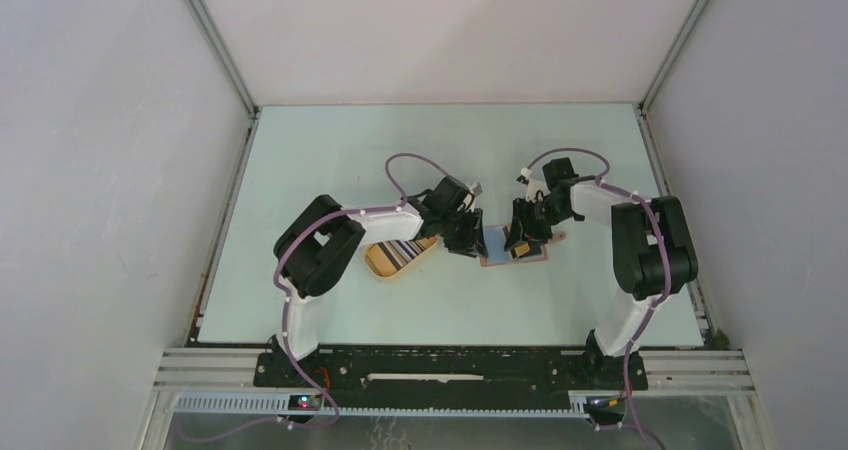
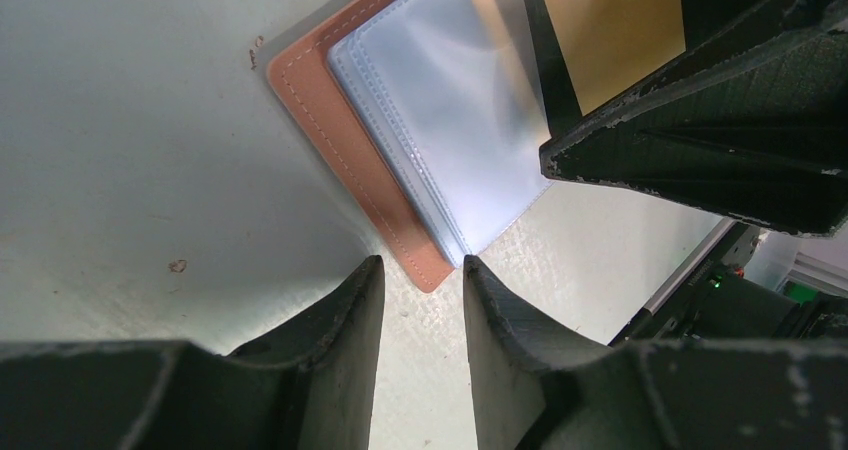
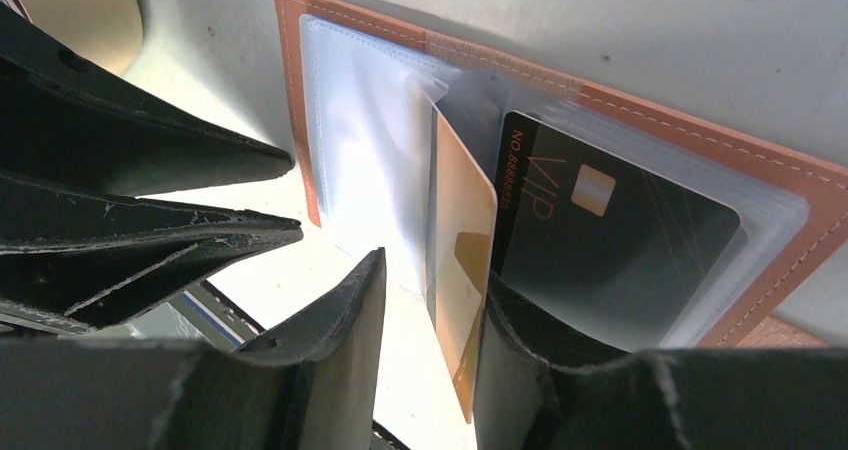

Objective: Put the credit cards into the card holder
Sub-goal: Insert the credit card into the card holder.

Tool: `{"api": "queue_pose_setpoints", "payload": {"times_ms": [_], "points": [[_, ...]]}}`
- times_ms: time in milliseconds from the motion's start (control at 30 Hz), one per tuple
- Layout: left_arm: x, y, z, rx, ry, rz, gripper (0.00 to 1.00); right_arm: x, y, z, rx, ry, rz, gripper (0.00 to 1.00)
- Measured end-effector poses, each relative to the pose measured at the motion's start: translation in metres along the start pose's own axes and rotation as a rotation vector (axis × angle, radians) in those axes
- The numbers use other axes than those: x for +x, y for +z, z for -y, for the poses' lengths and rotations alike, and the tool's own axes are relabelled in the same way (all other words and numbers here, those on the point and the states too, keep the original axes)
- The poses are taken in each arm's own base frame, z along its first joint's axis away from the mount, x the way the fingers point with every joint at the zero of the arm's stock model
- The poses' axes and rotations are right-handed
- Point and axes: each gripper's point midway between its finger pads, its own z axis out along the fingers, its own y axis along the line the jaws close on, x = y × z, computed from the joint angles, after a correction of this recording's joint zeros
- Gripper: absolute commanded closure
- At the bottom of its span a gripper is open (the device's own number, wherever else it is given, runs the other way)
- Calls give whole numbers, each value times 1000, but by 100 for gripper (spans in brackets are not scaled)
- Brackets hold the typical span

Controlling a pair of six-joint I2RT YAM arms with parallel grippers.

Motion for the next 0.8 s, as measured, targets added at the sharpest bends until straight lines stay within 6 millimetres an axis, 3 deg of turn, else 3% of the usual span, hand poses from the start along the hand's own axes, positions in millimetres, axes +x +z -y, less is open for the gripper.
{"api": "queue_pose_setpoints", "payload": {"times_ms": [800], "points": [[0,0,2,11,3,0,60,-2,-12,6,-119,50,2,53]]}}
